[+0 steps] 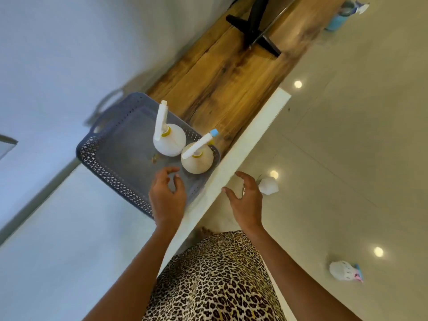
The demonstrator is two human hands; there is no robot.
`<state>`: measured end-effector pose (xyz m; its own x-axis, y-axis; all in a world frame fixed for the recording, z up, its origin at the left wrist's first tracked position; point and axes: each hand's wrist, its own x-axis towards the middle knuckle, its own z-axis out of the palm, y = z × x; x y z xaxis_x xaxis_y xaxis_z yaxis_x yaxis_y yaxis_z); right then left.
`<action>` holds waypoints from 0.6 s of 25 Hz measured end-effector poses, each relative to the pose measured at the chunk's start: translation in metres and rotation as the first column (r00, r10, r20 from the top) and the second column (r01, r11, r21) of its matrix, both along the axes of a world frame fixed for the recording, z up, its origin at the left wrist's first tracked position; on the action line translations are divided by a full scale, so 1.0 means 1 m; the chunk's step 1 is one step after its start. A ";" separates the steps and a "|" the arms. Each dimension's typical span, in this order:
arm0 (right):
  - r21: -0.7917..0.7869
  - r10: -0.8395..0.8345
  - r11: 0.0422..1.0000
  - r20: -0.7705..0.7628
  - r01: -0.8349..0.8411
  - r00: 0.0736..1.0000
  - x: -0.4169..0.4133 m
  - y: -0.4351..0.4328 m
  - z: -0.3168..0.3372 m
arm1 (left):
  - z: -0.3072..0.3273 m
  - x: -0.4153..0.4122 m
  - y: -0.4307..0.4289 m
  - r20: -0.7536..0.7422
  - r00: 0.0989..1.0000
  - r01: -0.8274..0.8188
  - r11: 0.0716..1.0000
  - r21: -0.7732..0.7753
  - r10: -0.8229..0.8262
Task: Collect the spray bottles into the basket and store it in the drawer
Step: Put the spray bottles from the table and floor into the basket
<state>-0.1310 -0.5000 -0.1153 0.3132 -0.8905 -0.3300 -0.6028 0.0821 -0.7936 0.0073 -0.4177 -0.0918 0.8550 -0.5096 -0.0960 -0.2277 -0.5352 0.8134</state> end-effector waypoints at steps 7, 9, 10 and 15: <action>-0.018 -0.102 0.995 -0.157 0.100 0.982 -0.101 -0.015 -0.027 | -0.019 -0.089 -0.027 0.064 0.862 0.496 0.862 0.106 -0.504; 0.010 -0.051 0.998 -0.208 0.055 0.977 -0.126 -0.032 -0.047 | -0.040 -0.105 -0.052 0.047 0.787 0.595 0.777 0.207 -0.615; 0.027 -0.010 1.000 -0.237 0.017 0.971 -0.138 -0.041 -0.061 | -0.055 -0.113 -0.064 0.025 0.752 0.631 0.731 0.261 -0.659; 0.134 0.358 0.933 -0.442 -0.334 0.822 -0.184 -0.089 -0.148 | -0.153 -0.160 -0.110 -0.153 0.712 0.674 0.606 0.422 -0.685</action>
<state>-0.3147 -0.5888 -0.2629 0.4034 -0.7308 -0.5507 -0.8885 -0.1689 -0.4266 -0.1532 -0.5281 -0.2452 0.2841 -0.8560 -0.4320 -0.6827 -0.4969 0.5357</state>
